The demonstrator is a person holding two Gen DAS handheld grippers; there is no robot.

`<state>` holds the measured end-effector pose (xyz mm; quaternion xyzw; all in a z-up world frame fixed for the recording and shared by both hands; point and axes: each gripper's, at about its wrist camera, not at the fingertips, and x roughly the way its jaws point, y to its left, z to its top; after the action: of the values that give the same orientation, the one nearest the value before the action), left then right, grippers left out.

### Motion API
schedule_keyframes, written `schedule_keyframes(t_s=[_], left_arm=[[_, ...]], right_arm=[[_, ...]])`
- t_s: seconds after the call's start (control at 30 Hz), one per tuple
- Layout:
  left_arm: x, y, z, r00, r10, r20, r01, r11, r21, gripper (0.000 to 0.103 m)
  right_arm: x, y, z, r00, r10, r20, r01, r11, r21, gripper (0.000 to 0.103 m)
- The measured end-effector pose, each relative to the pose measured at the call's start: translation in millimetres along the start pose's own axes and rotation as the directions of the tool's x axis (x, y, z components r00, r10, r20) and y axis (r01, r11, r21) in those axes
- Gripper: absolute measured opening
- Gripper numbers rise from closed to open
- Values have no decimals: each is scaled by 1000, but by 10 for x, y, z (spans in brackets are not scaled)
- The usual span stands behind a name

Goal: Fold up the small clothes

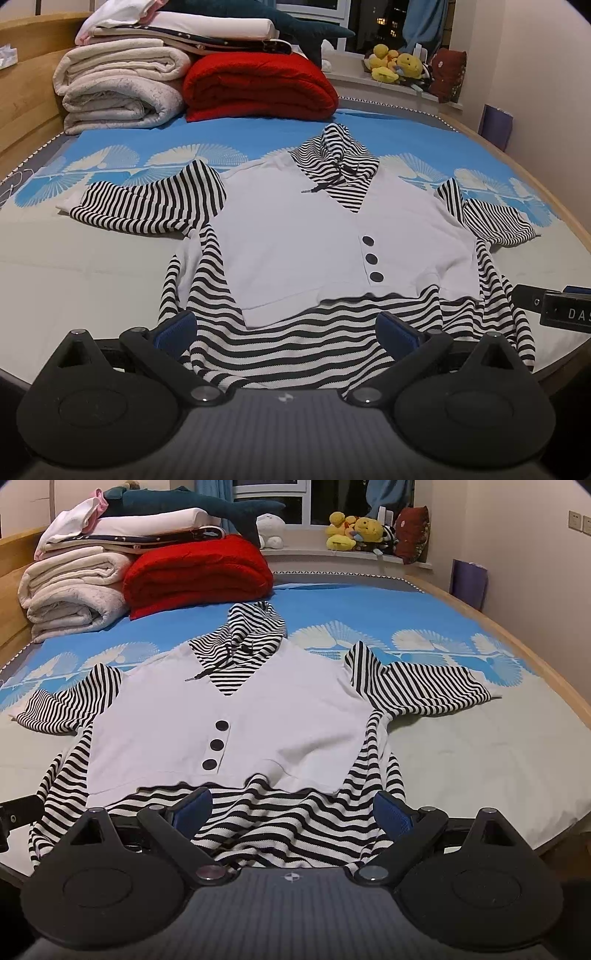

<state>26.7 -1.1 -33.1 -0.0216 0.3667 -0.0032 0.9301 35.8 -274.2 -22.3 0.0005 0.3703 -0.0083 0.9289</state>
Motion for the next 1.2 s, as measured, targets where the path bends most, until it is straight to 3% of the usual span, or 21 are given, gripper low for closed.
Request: schedule_keyframes(t_s=[1.2], left_arm=[[-24,-16,27,1000,0,7,0,1000,5,103]], right_arm=[[12,2,-6,1000,0,-8,0,1000,4,94]])
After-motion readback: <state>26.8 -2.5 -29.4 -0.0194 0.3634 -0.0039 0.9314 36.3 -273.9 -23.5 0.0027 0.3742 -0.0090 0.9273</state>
